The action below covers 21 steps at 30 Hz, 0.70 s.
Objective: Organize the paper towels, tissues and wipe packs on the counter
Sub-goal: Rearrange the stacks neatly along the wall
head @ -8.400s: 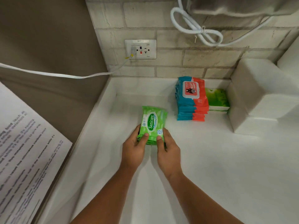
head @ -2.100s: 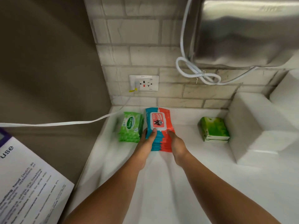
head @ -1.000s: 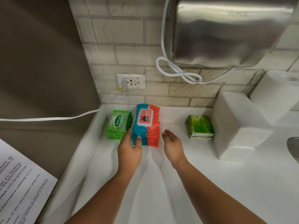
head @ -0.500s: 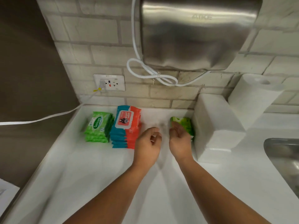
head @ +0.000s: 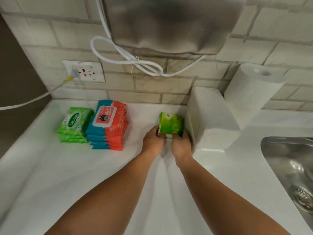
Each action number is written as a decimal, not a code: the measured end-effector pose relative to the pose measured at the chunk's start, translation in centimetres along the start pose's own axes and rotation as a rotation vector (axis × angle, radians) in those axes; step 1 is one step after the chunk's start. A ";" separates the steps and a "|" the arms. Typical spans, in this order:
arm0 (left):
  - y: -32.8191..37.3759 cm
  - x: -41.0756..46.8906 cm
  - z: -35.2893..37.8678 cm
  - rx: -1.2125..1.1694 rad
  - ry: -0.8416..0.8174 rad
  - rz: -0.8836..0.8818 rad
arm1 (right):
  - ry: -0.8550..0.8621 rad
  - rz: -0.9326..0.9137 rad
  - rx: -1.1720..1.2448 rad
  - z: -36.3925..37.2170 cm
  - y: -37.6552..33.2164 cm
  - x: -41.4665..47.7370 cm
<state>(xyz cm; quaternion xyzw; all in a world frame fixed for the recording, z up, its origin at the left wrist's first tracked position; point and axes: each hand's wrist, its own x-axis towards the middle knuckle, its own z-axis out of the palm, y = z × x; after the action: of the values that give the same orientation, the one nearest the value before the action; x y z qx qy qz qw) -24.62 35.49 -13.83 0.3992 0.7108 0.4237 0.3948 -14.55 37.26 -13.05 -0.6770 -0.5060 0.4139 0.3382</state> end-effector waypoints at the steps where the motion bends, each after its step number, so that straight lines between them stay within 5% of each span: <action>1: 0.0 0.0 0.1 0.000 0.007 0.005 | -0.006 0.001 -0.001 0.1 0.1 0.2; 8: -0.4 -0.5 0.3 -0.006 -0.017 -0.009 | -0.075 -0.054 -0.095 0.5 -0.2 -0.1; 16: -0.7 -1.7 -0.4 -0.065 -0.015 -0.023 | -0.124 0.033 0.069 -0.6 0.5 0.1; 21: -2.7 -4.4 -1.4 -0.023 0.074 0.017 | -0.223 -0.075 0.129 -1.6 2.1 -2.8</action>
<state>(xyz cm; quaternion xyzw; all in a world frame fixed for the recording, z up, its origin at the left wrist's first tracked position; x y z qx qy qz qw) -24.90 30.30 -14.84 0.3845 0.7167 0.4497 0.3692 -12.65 33.99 -13.63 -0.5842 -0.5377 0.5054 0.3379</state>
